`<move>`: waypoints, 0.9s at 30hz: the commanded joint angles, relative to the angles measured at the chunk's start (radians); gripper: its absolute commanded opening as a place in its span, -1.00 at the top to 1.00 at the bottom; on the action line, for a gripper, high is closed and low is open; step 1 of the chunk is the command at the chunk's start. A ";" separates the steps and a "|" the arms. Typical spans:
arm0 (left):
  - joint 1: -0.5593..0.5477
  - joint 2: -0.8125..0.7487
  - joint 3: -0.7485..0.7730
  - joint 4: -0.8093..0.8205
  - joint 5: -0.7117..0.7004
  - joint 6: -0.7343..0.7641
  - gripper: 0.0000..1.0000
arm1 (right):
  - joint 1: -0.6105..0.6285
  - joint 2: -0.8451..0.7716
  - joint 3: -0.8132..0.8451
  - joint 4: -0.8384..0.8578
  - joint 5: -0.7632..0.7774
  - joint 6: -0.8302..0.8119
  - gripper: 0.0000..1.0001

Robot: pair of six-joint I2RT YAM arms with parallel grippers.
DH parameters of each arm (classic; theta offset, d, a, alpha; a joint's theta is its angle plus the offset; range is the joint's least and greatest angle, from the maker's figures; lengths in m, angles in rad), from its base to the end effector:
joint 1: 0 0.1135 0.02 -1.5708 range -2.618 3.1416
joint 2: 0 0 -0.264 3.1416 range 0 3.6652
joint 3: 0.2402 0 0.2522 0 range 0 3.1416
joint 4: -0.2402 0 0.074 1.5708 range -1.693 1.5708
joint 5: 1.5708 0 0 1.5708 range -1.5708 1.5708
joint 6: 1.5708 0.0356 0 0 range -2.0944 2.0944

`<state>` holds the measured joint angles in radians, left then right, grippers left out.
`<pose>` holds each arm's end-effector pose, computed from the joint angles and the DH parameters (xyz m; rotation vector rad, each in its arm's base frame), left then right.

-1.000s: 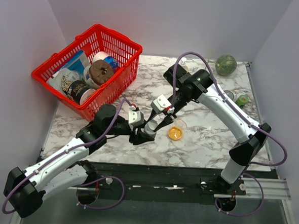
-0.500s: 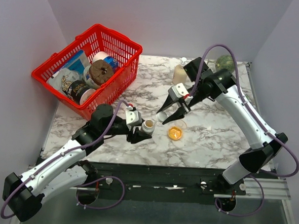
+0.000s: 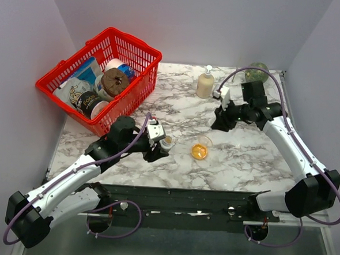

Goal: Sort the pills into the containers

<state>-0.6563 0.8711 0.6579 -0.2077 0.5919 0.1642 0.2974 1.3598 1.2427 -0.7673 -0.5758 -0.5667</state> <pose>0.1436 -0.1357 0.2800 1.1539 1.6676 -0.9023 0.2628 0.1008 0.3223 -1.2008 2.0148 0.5726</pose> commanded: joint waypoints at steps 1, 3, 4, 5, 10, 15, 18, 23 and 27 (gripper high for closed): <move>0.003 0.061 0.055 -0.044 0.005 0.023 1.00 | -0.135 0.056 -0.121 0.100 0.203 0.093 0.31; 0.003 0.075 0.063 -0.036 0.022 0.021 1.00 | -0.142 0.097 -0.182 0.121 0.247 0.062 0.30; 0.003 0.086 0.063 -0.032 0.035 0.017 1.00 | -0.142 0.123 -0.199 0.131 0.282 0.048 0.28; 0.003 0.089 0.065 -0.021 0.042 0.015 1.00 | -0.145 0.168 -0.210 0.138 0.293 0.047 0.27; 0.001 0.095 0.054 0.008 0.068 -0.011 1.00 | -0.175 0.275 -0.226 0.175 0.295 0.042 0.18; 0.001 0.092 0.029 0.054 0.091 -0.041 1.00 | -0.184 0.318 -0.223 0.158 0.275 0.019 -0.16; 0.003 0.091 0.020 0.079 0.108 -0.058 1.00 | -0.184 0.297 -0.224 0.143 0.245 0.002 -0.46; 0.001 0.094 0.016 0.109 0.140 -0.078 1.00 | -0.185 0.205 -0.177 0.060 0.136 -0.088 -0.70; 0.003 0.114 0.020 0.168 0.210 -0.124 1.00 | -0.158 0.121 -0.048 -0.142 -0.206 -0.324 -0.78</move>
<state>-0.6556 0.9699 0.6781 -0.1398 0.6987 0.0895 0.1181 1.5887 1.0710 -0.7238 -0.4480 -0.6571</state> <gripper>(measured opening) 0.591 0.860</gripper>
